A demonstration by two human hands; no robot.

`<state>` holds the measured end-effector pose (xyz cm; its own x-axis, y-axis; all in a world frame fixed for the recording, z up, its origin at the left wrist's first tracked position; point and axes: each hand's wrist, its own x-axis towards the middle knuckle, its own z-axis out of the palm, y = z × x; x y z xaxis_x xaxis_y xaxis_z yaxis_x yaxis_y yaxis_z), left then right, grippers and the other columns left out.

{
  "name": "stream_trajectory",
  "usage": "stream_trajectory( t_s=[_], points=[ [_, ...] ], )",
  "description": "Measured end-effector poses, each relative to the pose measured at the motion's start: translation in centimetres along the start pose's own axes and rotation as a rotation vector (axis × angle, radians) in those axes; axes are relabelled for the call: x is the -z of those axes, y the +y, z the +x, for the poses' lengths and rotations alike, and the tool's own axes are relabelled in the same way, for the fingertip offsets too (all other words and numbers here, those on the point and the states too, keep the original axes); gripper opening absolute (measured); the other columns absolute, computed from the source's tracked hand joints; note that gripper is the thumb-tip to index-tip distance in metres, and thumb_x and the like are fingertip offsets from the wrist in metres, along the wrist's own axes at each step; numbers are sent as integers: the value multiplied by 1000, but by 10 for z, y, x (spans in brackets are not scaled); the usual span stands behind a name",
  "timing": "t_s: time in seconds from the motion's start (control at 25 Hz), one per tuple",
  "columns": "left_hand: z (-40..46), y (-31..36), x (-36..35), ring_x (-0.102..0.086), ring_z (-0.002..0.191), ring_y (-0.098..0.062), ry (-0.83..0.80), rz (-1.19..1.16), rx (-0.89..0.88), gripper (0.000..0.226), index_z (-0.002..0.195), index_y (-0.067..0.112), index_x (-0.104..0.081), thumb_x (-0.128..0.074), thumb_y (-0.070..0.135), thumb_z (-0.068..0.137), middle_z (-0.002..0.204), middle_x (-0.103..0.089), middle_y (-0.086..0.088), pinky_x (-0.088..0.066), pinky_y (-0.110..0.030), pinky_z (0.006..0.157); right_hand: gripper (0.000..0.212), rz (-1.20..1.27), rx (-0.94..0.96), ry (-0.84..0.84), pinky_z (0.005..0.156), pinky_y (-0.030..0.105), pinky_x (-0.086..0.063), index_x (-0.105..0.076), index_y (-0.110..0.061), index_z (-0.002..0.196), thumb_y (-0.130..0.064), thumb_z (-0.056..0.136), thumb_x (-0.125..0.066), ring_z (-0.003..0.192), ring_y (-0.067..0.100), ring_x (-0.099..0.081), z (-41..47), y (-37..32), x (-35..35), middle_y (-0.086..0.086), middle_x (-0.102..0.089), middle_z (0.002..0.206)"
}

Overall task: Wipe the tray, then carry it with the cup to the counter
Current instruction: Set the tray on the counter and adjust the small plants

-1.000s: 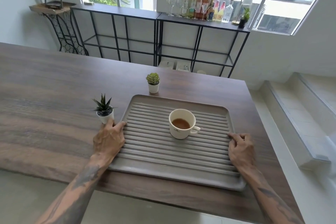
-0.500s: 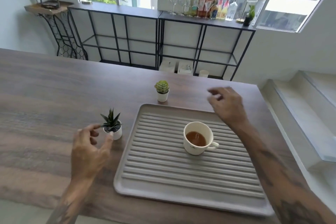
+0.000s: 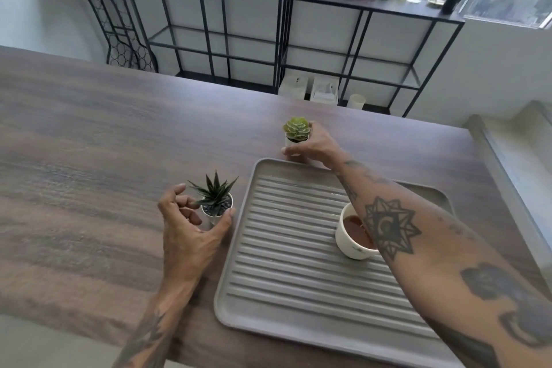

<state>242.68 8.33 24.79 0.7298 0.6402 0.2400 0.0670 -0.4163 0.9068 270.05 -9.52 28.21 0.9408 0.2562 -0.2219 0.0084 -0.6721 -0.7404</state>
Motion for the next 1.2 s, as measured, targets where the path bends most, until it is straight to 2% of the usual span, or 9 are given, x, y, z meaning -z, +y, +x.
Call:
stream_trajectory(
  t_s=[0.12,0.24,0.32,0.48,0.64,0.76,0.88,1.08,1.2],
  points=[
    [9,-2,-1,-53,79,-16,-49,79,48,92,136,22,-37,-91,35,63,111,-47,0,-51,-26,67,79,22,-28,70,101,33,-48,-57,-15,124,-36,55,-90,112,20,-58,-21,-18,0,3,-65,118],
    [14,-6,-2,-58,82,-16,-105,219,-26,64,116,17,-60,-87,44,64,106,-54,-1,-55,-36,72,64,10,-7,103,92,21,-38,-55,-13,128,-27,72,-82,116,19,-51,-26,-18,-3,6,-62,118],
    [20,0,-2,-63,84,-18,-121,196,-38,50,105,18,-69,-87,41,66,100,-60,-2,-55,-33,74,61,17,19,128,91,22,-37,-56,-12,127,-29,73,-81,120,23,-51,-33,-21,2,8,-63,122],
    [48,34,-14,-65,81,-17,-169,200,-94,41,100,25,-72,-86,44,67,97,-65,-3,-55,-32,74,62,55,76,196,88,22,-39,-58,-16,126,-35,72,-81,107,16,-52,-67,-23,44,2,-64,111],
    [71,101,-56,-58,76,-2,-327,181,-223,37,103,31,-71,-84,44,70,103,-62,-2,-42,-6,64,62,21,128,315,84,22,-39,-57,-19,125,-37,71,-81,103,17,-55,-115,-9,113,-2,-61,106],
    [70,153,-101,-60,79,-8,-433,175,-283,44,107,24,-73,-85,43,70,104,-60,-1,-40,-8,65,57,33,115,409,81,22,-39,-59,-20,122,-37,72,-81,98,15,-56,-154,14,162,-3,-61,103],
    [53,197,-149,-60,76,3,-574,128,-325,36,101,25,-75,-85,40,70,92,-67,11,-40,-5,65,55,28,56,510,79,22,-39,-60,-23,118,-40,70,-81,97,15,-57,-192,48,201,-5,-62,102],
    [13,246,-229,-69,90,-10,-732,110,-373,38,95,28,-76,-85,45,62,92,-76,10,-55,-29,87,52,60,-69,622,73,22,-42,-63,-25,111,-41,65,-83,94,16,-63,-253,109,236,-4,-68,100],
    [-7,262,-272,-71,91,-13,-806,78,-341,50,92,28,-77,-83,53,49,91,-78,7,-57,-35,89,53,94,-102,656,65,9,-43,-65,-25,113,-35,65,-85,88,11,-66,-287,137,239,-5,-70,99]
  ],
)
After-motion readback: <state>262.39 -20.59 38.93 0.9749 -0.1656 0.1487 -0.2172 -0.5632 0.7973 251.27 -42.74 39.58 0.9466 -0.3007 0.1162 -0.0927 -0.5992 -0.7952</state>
